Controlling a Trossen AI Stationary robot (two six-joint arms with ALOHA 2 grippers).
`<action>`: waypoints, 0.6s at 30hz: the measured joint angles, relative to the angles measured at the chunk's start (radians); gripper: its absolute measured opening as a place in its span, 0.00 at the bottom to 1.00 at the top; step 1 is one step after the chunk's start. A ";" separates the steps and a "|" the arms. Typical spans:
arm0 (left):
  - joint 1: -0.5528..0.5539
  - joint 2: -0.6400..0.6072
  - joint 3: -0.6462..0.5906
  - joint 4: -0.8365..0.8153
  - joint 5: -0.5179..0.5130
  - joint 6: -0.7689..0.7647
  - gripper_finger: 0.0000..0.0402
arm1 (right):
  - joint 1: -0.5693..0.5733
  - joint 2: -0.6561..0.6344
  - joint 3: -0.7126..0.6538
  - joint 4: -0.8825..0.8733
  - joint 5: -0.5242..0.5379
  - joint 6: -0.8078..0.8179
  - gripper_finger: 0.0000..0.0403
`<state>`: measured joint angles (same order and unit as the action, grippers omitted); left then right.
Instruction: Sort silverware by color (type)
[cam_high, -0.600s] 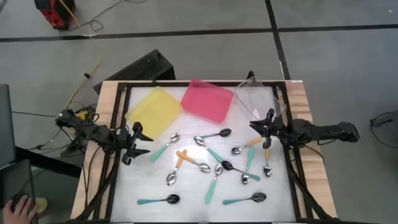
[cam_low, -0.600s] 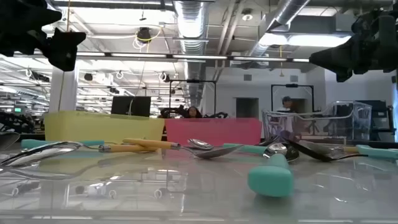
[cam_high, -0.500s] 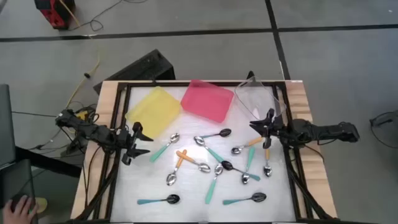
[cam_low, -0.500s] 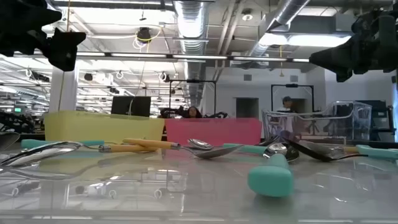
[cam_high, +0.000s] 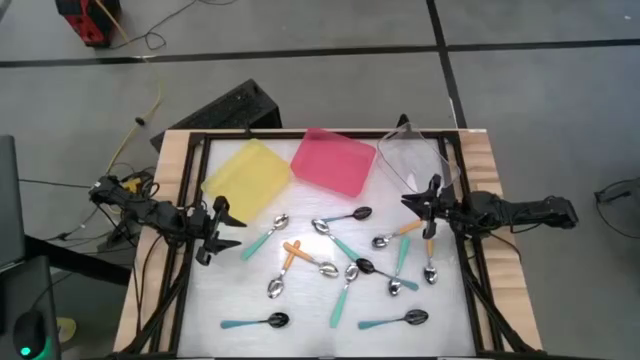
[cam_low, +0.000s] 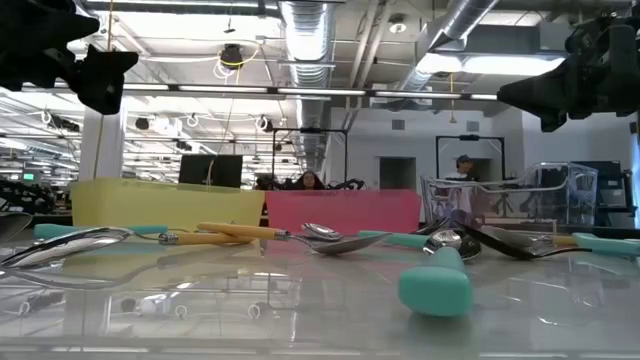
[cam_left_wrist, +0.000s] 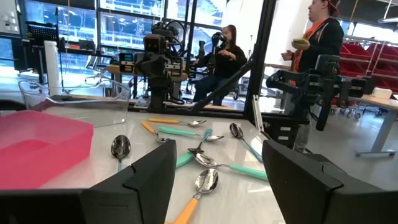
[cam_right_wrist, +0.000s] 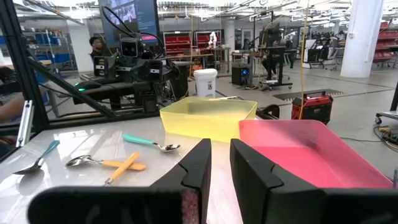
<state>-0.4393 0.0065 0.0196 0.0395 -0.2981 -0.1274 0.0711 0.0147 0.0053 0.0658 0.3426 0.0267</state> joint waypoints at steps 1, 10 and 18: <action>0.000 0.000 0.000 0.000 0.000 0.000 0.56 | 0.000 0.000 0.000 0.000 0.000 0.000 0.22; 0.000 0.000 0.000 0.000 0.000 0.000 0.56 | 0.000 0.000 0.000 0.000 -0.001 0.000 0.22; 0.000 0.000 0.000 0.000 0.000 0.000 0.56 | 0.000 0.000 0.000 -0.001 -0.006 0.000 0.22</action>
<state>-0.4390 0.0067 0.0194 0.0392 -0.2984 -0.1275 0.0711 0.0144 0.0053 0.0650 0.3363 0.0269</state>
